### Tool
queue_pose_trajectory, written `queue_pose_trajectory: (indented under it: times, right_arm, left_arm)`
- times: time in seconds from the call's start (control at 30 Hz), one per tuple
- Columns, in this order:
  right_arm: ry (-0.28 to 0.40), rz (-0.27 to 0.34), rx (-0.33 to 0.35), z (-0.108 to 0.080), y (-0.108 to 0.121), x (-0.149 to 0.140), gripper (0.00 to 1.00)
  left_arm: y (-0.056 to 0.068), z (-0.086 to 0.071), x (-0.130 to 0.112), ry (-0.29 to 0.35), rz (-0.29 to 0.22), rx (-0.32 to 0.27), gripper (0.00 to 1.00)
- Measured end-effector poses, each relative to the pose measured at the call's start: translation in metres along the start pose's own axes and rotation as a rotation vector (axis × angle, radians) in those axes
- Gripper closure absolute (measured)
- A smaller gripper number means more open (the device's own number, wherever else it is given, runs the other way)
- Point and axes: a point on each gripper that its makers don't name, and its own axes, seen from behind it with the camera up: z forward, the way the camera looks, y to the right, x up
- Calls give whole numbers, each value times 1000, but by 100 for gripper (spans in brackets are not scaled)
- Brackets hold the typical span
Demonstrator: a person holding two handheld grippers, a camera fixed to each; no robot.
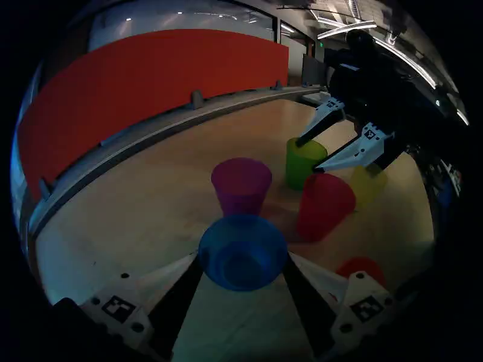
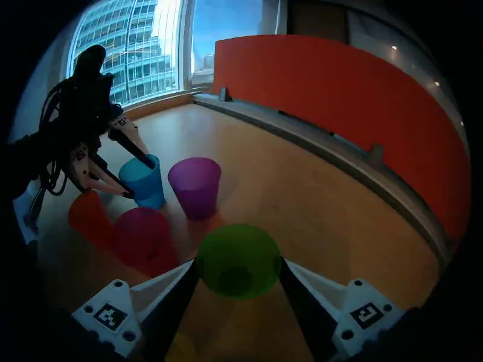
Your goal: Pour water
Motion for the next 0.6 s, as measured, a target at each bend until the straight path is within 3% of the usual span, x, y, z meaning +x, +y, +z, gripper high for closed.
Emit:
queue_pose_trajectory:
  times: [0.37, 0.6]
  right_arm:
    - [19, 8, -2, -6, -1, 6, 7]
    - [41, 7, -12, -20, 0, 14, 7]
  left_arm:
    - [-1, -4, 1, 8, -12, 7, 13]
    - [-1, -16, 14, 43, -20, 17, 13]
